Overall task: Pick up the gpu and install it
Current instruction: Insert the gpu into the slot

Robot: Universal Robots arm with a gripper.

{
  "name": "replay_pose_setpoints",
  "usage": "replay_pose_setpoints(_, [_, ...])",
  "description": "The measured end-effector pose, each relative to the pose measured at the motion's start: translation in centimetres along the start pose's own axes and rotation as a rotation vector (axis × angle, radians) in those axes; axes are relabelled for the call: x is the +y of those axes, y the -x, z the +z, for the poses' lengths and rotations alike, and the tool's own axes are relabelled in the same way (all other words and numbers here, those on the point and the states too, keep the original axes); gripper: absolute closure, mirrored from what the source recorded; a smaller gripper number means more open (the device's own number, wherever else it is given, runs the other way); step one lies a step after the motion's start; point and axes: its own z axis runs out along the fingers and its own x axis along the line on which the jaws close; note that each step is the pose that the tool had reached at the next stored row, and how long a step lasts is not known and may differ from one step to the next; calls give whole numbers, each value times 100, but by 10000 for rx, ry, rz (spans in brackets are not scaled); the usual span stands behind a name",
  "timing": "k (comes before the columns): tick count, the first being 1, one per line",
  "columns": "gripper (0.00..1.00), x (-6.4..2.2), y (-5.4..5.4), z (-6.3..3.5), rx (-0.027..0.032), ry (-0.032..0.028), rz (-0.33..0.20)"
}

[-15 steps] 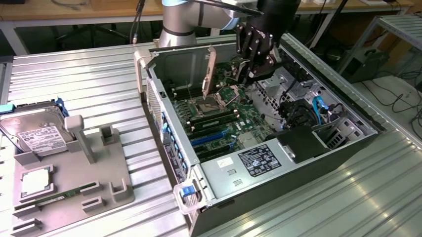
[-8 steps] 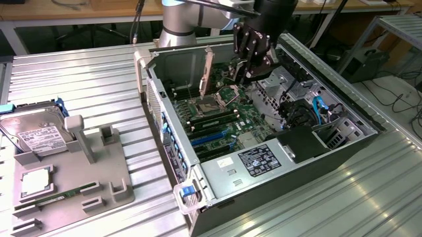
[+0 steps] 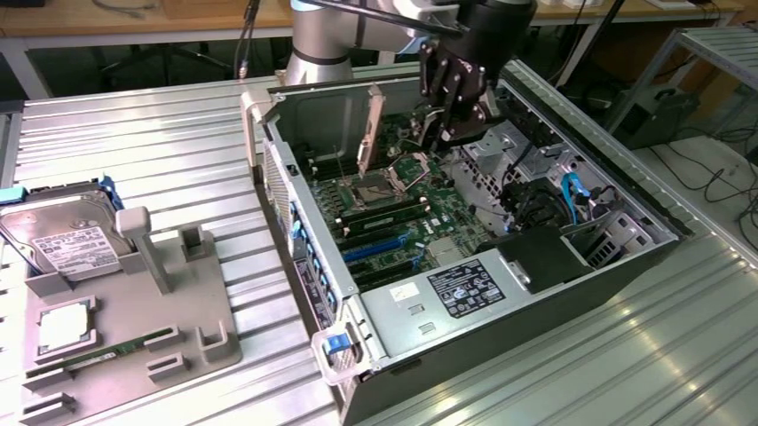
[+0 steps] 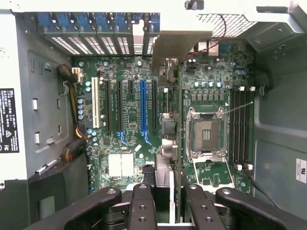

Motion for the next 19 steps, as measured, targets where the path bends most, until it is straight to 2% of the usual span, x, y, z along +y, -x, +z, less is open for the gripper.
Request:
replay_pose_setpoints(2, [72,8,-6,0,-123,2,1])
replay_pose_setpoints(3, [72,19,-7,1,-166,2,0])
replay_pose_setpoints(6, [72,42,-7,1,-238,4,-2])
replay_pose_setpoints(17, [72,142,-2,7,-254,3,3])
replay_pose_setpoints(19, [72,143,-3,16,-280,4,4])
